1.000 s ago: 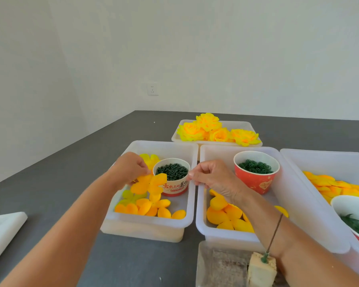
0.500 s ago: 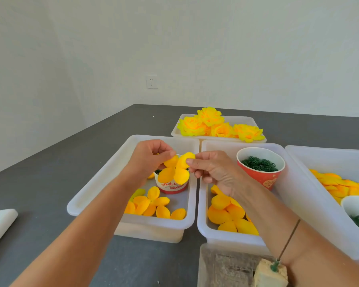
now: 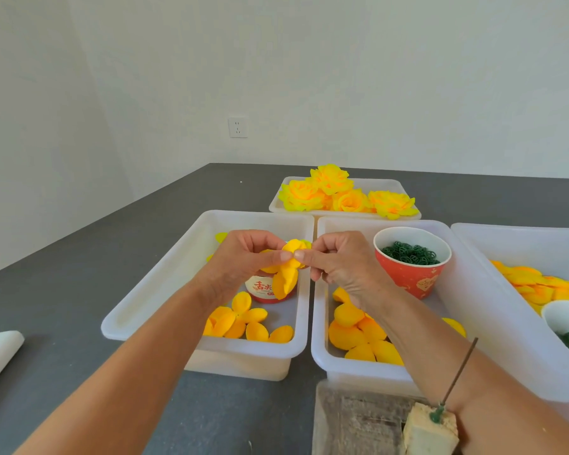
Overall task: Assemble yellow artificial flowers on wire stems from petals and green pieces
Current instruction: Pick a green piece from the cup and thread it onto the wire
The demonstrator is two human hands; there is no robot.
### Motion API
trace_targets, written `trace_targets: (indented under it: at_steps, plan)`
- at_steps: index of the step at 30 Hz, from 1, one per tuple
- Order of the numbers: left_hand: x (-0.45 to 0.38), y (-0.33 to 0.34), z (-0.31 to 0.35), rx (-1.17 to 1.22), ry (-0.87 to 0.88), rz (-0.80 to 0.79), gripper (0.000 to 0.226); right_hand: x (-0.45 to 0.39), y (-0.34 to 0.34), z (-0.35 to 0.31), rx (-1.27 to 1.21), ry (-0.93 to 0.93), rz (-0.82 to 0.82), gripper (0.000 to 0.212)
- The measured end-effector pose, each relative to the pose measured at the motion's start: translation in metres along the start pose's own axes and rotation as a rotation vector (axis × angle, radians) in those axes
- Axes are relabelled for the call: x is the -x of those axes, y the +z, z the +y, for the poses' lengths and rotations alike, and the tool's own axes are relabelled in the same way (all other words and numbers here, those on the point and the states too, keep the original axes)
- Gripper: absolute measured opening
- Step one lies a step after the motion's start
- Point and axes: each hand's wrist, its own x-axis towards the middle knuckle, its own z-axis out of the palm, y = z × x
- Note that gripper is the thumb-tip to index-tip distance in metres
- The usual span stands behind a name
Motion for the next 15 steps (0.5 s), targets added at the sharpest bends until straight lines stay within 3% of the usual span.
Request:
trace_targets:
  at_steps: [5,11,15]
  plan:
    - [-0.0012,-0.0003,-0.0005,0.034,0.04,0.03,0.016,-0.0008,-0.0011,-0.0056,-0.154,0.059,-0.028,0.013]
    - [0.0002,-0.0005,-0.0039,-0.002,0.077,0.003,0.004,0.0011,-0.0021,-0.0065,-0.106,0.083,0.027,0.019]
    - [-0.0017,-0.0035,-0.002,0.123,0.1,0.07,0.007,0.0005,-0.0016,-0.0084,-0.253,0.161,0.037,0.016]
